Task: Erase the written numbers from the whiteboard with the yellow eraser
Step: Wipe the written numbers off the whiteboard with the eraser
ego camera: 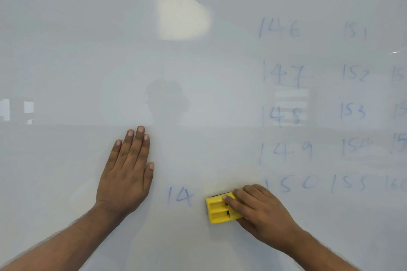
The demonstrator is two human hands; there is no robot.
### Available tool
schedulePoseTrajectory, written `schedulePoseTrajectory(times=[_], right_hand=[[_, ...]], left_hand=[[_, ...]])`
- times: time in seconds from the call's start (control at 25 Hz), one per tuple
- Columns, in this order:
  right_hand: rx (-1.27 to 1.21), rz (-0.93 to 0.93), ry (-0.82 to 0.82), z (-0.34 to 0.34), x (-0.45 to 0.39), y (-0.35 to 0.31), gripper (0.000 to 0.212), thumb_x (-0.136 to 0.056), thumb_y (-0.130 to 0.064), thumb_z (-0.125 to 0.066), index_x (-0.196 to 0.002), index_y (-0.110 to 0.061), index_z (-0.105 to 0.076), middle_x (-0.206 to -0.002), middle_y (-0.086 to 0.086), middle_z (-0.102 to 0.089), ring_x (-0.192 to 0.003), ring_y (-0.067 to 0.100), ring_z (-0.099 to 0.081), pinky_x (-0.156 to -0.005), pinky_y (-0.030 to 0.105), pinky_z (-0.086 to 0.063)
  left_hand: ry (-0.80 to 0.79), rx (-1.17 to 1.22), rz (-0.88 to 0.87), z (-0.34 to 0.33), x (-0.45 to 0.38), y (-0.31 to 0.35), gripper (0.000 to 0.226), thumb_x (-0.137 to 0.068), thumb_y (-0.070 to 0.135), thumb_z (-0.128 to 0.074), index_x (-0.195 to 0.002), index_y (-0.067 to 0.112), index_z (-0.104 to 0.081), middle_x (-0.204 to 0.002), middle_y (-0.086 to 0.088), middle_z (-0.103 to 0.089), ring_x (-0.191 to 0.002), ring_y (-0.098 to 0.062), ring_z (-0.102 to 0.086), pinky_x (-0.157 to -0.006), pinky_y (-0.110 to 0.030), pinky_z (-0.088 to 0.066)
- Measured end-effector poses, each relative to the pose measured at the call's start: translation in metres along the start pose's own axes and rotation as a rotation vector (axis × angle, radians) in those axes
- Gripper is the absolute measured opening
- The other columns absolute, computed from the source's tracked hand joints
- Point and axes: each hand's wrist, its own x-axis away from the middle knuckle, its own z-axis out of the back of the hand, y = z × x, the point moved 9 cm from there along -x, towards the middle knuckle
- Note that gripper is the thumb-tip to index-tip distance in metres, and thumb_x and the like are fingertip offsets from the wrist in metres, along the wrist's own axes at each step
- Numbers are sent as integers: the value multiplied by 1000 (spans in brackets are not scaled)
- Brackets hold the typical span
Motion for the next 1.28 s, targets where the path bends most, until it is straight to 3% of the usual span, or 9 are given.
schedulePoseTrajectory(times=[0.28,0.48,0.64,0.88,1.12,1.28], right_hand=[[-86,-227,181,24,-55,13,49,-88,-28,-64,-135,-18,-51,-114,4,-60,-95,28,-55,-83,38,-45],[-82,-58,68,-17,-31,-45,51,-83,-23,-63,-132,-19,-52,-111,2,-59,-90,26,-53,-79,37,-46],[-4,69,25,-14,-15,-45,45,-86,-23,-60,-131,-20,-53,-108,2,-61,-88,26,-54,-80,37,-47],[-93,-237,188,16,-75,-11,52,-84,-25,-65,-134,-19,-53,-111,4,-60,-94,28,-53,-82,38,-44],[-65,14,42,-20,-59,-72,49,-84,-23,-59,-133,-20,-51,-109,1,-58,-88,25,-51,-79,37,-44],[1,103,32,-14,-48,-68,42,-89,-22,-55,-131,-21,-53,-106,1,-60,-86,25,-52,-80,36,-43]], left_hand=[[0,6,-7,1,0,2,63,-101,29,-31,-156,0,-22,-166,-15,-19,-156,-29,-13,-127,-45,-10],[-3,5,-31,1,5,0,61,-102,29,-31,-156,0,-24,-166,-15,-20,-155,-29,-15,-127,-45,-12],[0,-8,-36,0,6,1,61,-102,29,-29,-156,0,-24,-166,-16,-21,-155,-29,-16,-127,-44,-11],[11,-1,-37,0,8,1,60,-103,28,-30,-156,1,-23,-166,-14,-20,-155,-28,-15,-127,-45,-12],[21,12,-50,1,8,1,60,-102,28,-32,-156,1,-25,-166,-15,-20,-155,-28,-17,-127,-45,-13],[24,3,-51,1,9,2,60,-102,27,-32,-155,1,-25,-166,-15,-20,-155,-29,-16,-127,-45,-13]])
